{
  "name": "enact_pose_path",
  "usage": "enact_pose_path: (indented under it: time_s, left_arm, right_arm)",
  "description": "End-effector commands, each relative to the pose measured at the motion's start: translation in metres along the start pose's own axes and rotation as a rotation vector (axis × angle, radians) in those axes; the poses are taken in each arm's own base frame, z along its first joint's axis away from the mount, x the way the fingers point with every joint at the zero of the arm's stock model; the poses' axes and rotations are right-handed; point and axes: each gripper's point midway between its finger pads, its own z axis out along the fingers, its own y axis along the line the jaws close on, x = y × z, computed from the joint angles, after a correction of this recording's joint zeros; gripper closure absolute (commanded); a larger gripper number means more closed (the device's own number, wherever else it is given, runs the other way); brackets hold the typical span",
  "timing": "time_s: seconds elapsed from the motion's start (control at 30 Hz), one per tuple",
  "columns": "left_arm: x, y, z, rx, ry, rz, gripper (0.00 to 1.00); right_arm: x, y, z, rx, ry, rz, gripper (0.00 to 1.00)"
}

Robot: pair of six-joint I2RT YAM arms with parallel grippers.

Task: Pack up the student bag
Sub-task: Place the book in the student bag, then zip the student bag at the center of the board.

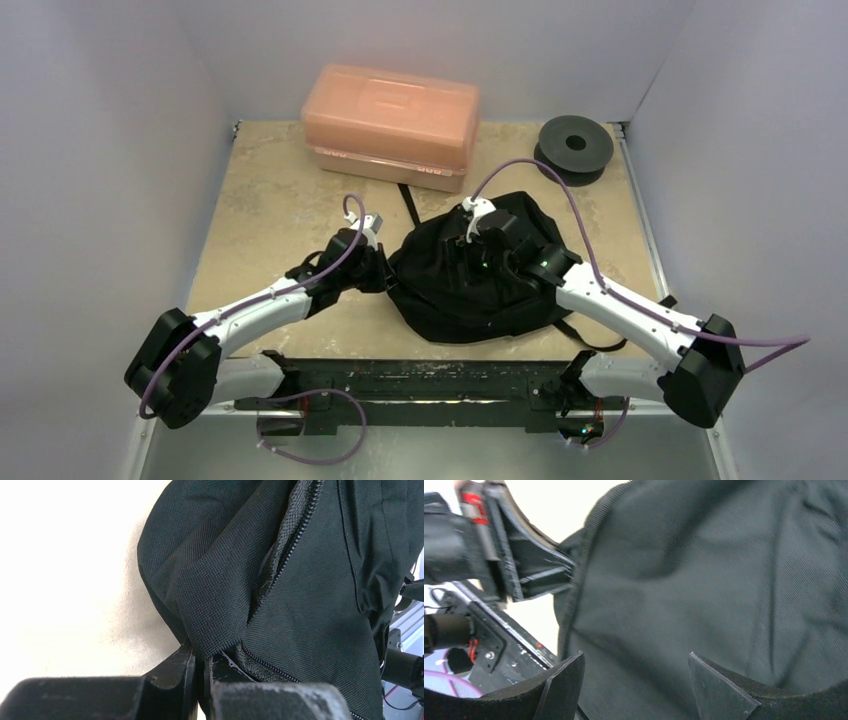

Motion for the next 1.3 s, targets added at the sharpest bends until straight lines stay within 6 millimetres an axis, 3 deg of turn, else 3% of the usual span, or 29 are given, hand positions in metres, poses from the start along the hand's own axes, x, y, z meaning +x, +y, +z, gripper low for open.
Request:
enact_pose_path:
  time_s: [0.0, 0.13, 0.3, 0.33, 0.47, 0.57, 0.73, 0.9, 1.27]
  left_arm:
    - [-0.024, -0.015, -0.006, 0.091, -0.080, 0.006, 0.99]
    - [-0.022, -0.021, -0.007, 0.126, -0.067, 0.007, 0.94]
    - [-0.019, -0.025, -0.008, 0.146, -0.053, 0.005, 0.87]
    - [-0.019, -0.025, -0.010, 0.145, -0.052, 0.006, 0.83]
    - [-0.016, -0.026, -0.024, 0.145, -0.037, 0.011, 0.48]
    - [-0.015, -0.026, -0.041, 0.139, -0.043, 0.010, 0.33]
    - [-0.015, -0.037, -0.063, 0.174, -0.029, 0.002, 0.31]
    - [-0.013, -0.039, -0.069, 0.177, -0.014, -0.012, 0.31]
    - [-0.019, -0.061, -0.083, 0.272, -0.026, -0.015, 0.32]
  right_arm:
    - [0.039, -0.046, -0.025, 0.252, 0.094, 0.168, 0.21]
    - [0.067, -0.041, -0.040, 0.220, 0.155, 0.263, 0.32]
    - [0.099, -0.045, -0.046, 0.209, 0.207, 0.314, 0.42]
    - [0.103, -0.045, -0.045, 0.204, 0.212, 0.321, 0.42]
    - [0.112, -0.044, -0.044, 0.189, 0.217, 0.346, 0.41]
    - [0.105, -0.045, -0.049, 0.196, 0.187, 0.343, 0.38]
    - [0.095, -0.063, -0.061, 0.307, 0.112, 0.356, 0.31]
    - [0.092, -0.075, -0.067, 0.381, 0.073, 0.384, 0.33]
    - [0.104, -0.072, -0.047, 0.338, 0.113, 0.375, 0.43]
